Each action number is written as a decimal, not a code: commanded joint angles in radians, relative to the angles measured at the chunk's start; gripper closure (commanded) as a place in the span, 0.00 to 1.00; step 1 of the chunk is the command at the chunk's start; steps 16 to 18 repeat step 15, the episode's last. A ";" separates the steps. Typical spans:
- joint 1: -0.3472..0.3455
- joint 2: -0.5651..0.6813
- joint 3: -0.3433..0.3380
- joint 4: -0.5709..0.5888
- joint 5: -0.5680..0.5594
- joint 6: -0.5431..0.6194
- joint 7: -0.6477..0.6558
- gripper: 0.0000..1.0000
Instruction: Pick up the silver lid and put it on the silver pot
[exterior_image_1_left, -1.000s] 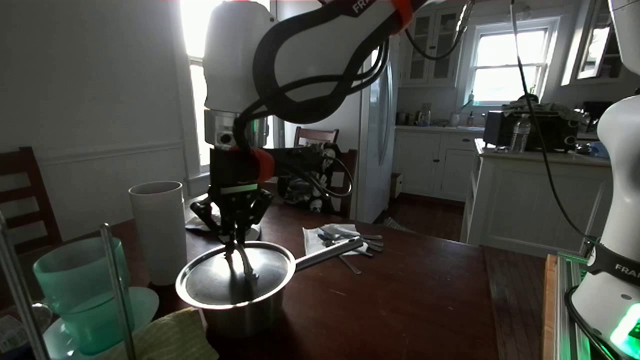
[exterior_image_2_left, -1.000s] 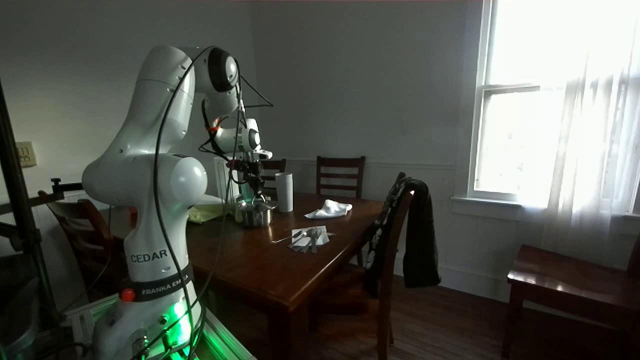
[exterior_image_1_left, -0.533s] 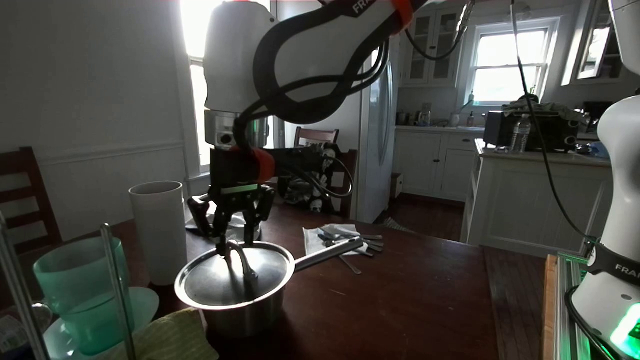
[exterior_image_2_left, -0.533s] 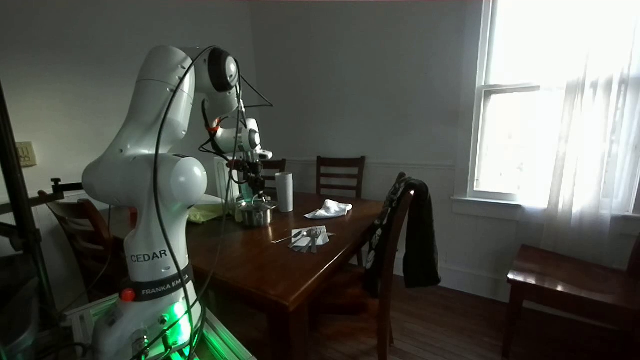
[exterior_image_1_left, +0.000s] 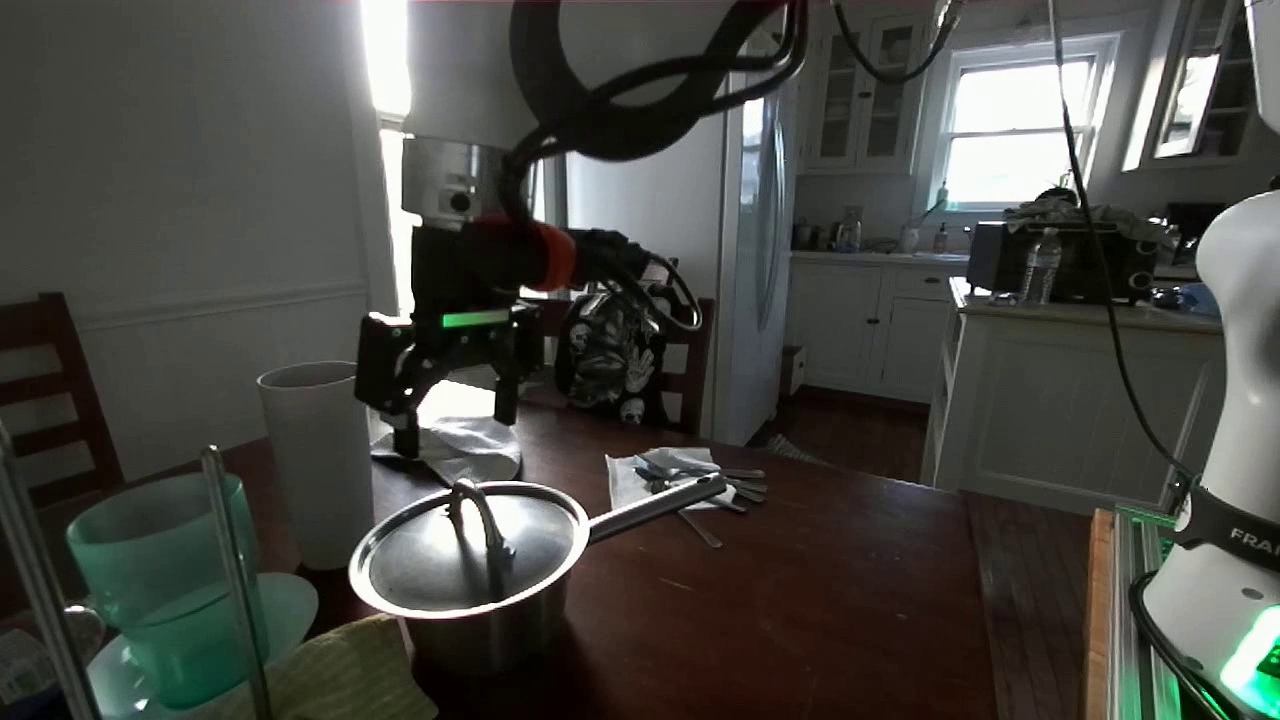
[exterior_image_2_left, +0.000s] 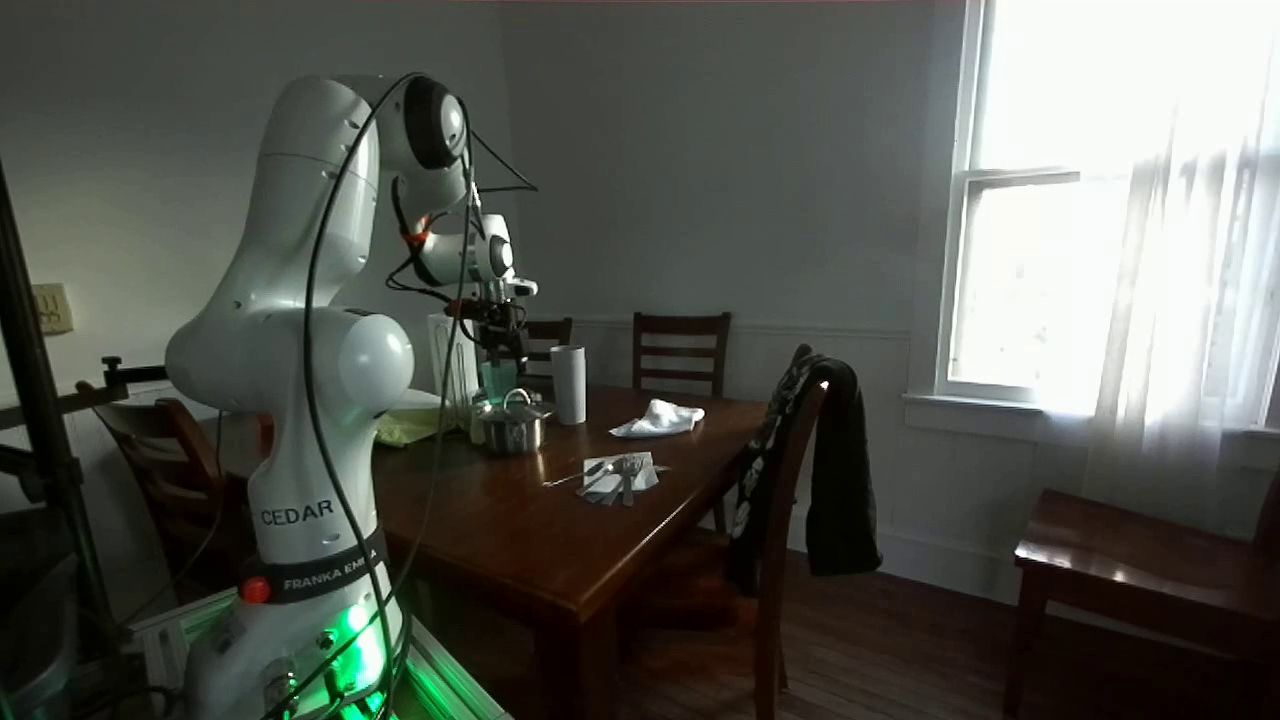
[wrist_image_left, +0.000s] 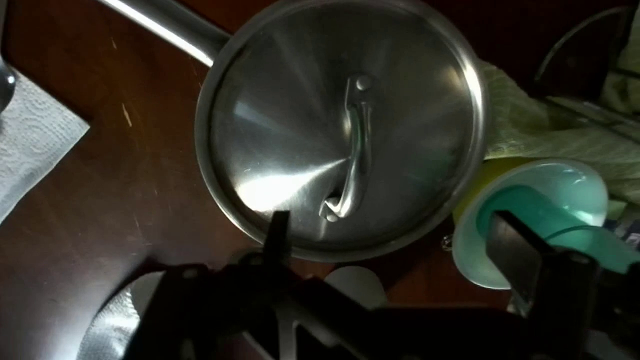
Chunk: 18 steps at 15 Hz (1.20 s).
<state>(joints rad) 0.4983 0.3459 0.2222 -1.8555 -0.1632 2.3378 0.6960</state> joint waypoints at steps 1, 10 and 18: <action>-0.058 -0.117 0.057 -0.047 0.092 -0.095 -0.235 0.00; -0.152 -0.288 0.069 -0.065 0.207 -0.426 -0.637 0.00; -0.152 -0.258 0.075 -0.032 0.178 -0.424 -0.610 0.00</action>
